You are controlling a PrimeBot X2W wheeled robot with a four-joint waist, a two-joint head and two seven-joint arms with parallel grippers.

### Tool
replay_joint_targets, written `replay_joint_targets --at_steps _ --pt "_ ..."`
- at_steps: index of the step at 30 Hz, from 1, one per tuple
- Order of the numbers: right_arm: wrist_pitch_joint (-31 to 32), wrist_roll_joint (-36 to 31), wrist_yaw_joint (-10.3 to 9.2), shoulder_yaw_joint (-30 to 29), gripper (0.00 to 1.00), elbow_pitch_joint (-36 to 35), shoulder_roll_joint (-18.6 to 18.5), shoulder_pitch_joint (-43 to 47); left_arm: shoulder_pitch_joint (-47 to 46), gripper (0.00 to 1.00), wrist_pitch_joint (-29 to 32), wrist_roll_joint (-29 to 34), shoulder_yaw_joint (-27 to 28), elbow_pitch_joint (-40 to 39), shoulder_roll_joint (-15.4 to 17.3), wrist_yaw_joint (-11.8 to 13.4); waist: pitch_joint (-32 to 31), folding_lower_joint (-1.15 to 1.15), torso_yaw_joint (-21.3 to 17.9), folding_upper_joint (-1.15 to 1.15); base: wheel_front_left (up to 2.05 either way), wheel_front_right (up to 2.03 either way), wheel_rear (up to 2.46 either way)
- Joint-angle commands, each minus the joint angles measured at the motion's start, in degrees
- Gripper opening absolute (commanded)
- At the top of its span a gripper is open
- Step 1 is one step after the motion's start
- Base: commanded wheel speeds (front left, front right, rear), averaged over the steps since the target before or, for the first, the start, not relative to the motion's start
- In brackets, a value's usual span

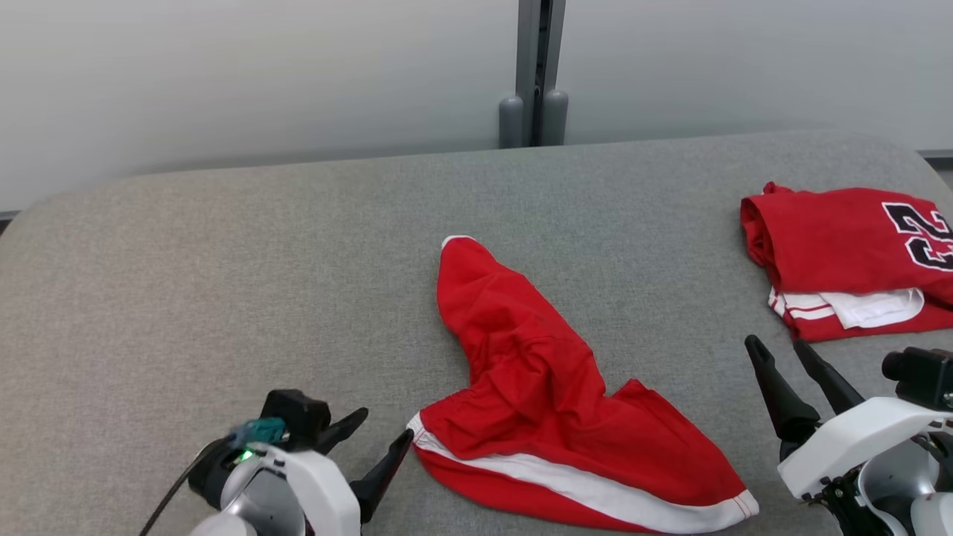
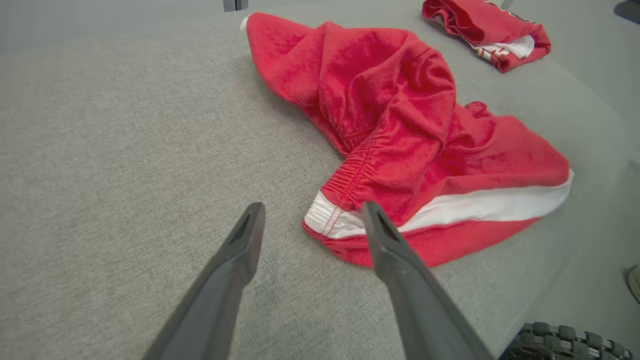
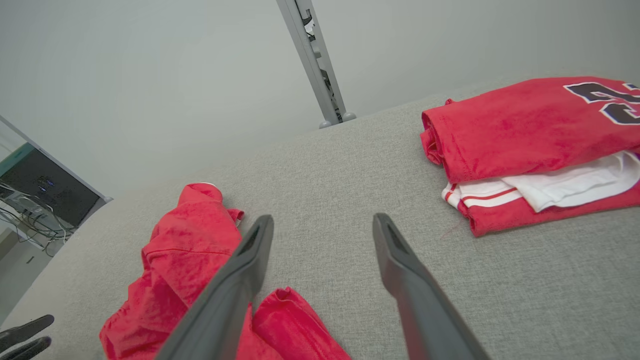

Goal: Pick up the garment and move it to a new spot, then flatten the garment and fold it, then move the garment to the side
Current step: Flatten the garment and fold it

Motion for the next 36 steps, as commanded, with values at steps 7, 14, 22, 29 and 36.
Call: replay_joint_targets --at_steps 7,14,22,29,36 --pt "-1.1 0.3 0.01 1.1 1.00 1.6 -1.3 -2.8 -8.5 1.00 6.3 -8.7 -10.8 -0.4 6.7 0.0 3.5 0.00 -1.9 0.00 0.00 0.00 0.00" --pt "-1.5 0.5 0.01 1.8 1.00 2.5 -1.9 -4.4 -15.0 1.00 5.7 -13.2 -19.3 3.5 8.8 0.0 5.3 0.00 -3.6 0.00 0.00 0.00 0.00" --pt "-2.2 0.4 0.01 1.8 1.00 3.1 -2.2 -4.8 -18.6 0.00 2.8 -16.0 -24.5 6.7 9.2 0.0 5.3 0.00 -4.0 0.00 0.00 0.00 0.00" --pt "-2.4 -0.1 0.01 1.0 1.00 4.0 -2.0 -3.6 -17.7 0.00 -1.3 -18.5 -23.9 8.2 9.6 0.2 3.4 0.00 -2.4 0.00 0.00 0.00 0.00" --pt "-2.8 -0.3 0.01 0.5 1.00 4.4 -2.0 -2.7 -12.7 0.00 -3.6 -20.8 -22.6 5.7 10.9 2.7 1.4 0.00 0.8 0.00 0.00 0.00 0.00"
